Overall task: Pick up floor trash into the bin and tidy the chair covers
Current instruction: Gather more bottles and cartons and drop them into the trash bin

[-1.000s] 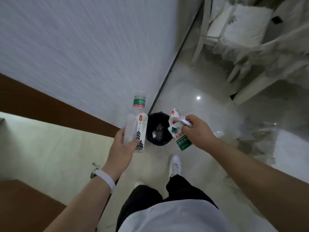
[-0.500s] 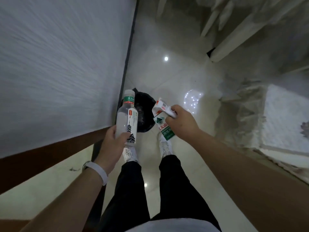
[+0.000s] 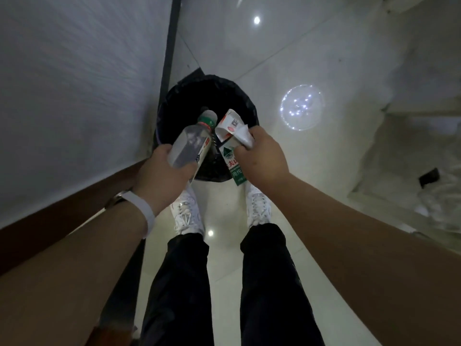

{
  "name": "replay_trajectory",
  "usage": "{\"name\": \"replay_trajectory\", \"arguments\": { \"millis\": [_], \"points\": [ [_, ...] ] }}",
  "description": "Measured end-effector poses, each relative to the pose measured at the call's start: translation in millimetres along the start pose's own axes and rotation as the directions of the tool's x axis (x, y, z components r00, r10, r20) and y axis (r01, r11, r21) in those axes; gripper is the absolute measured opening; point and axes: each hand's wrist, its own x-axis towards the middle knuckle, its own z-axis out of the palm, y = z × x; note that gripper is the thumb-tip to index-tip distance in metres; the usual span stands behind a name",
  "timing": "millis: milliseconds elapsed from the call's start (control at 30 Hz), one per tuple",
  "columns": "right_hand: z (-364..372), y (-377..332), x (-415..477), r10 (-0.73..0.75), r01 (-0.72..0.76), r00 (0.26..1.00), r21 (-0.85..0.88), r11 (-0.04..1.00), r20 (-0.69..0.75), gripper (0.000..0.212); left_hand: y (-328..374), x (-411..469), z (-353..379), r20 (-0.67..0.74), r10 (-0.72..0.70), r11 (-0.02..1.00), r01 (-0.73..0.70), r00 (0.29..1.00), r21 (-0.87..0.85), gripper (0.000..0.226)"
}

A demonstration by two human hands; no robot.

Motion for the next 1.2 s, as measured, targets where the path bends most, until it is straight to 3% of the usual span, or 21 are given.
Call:
{"name": "replay_trajectory", "arguments": {
  "millis": [133,200,333,500,667,900,1000,1200],
  "points": [
    [20.7,29.3,28.5,-0.018,0.019,1.0,-0.074,0.997,0.018,0.014,-10.0,33.0,24.4,-0.066,0.014,0.994,-0.007,0.998,0.109,0.035],
    [22.7,40.2,33.5,-0.039,0.042,0.999,-0.114,0.993,0.026,0.027,-10.8,41.5,32.8,-0.089,0.053,0.987,-0.038,0.995,0.158,0.038],
    [12.8,50.5,26.7,-0.087,0.088,0.996,-0.195,0.977,0.015,0.04,-6.0,42.3,33.0,-0.089,0.083,0.974,-0.062,0.993,0.217,0.066],
    [-15.8,40.1,-5.6,-0.207,0.199,0.978,-0.271,0.942,-0.001,0.036,12.8,6.6,15.7,0.004,0.295,0.887,-0.276,0.955,0.37,0.048],
    [-63.7,12.1,-53.0,-0.315,0.283,0.949,-0.35,0.893,-0.035,0.038,46.6,-46.7,-7.0,0.03,0.416,0.798,-0.381,0.909,0.468,0.053],
    [-164.3,-27.9,-144.9,-0.387,0.28,0.916,-0.525,0.804,-0.103,0.054,110.1,-134.2,-42.0,0.069,0.64,0.626,-0.572,0.765,0.53,0.056],
    [-201.8,-38.1,-189.1,-0.395,0.229,0.903,-0.589,0.775,-0.167,0.05,138.6,-178.4,-50.4,0.119,0.71,0.553,-0.654,0.694,0.516,0.054],
    [-258.8,-50.2,-299.0,-0.344,0.069,0.866,-0.594,0.802,-0.362,0.054,194.6,-278.5,-67.1,0.239,0.857,0.291,-0.811,0.458,0.508,0.051]
  ]
}}
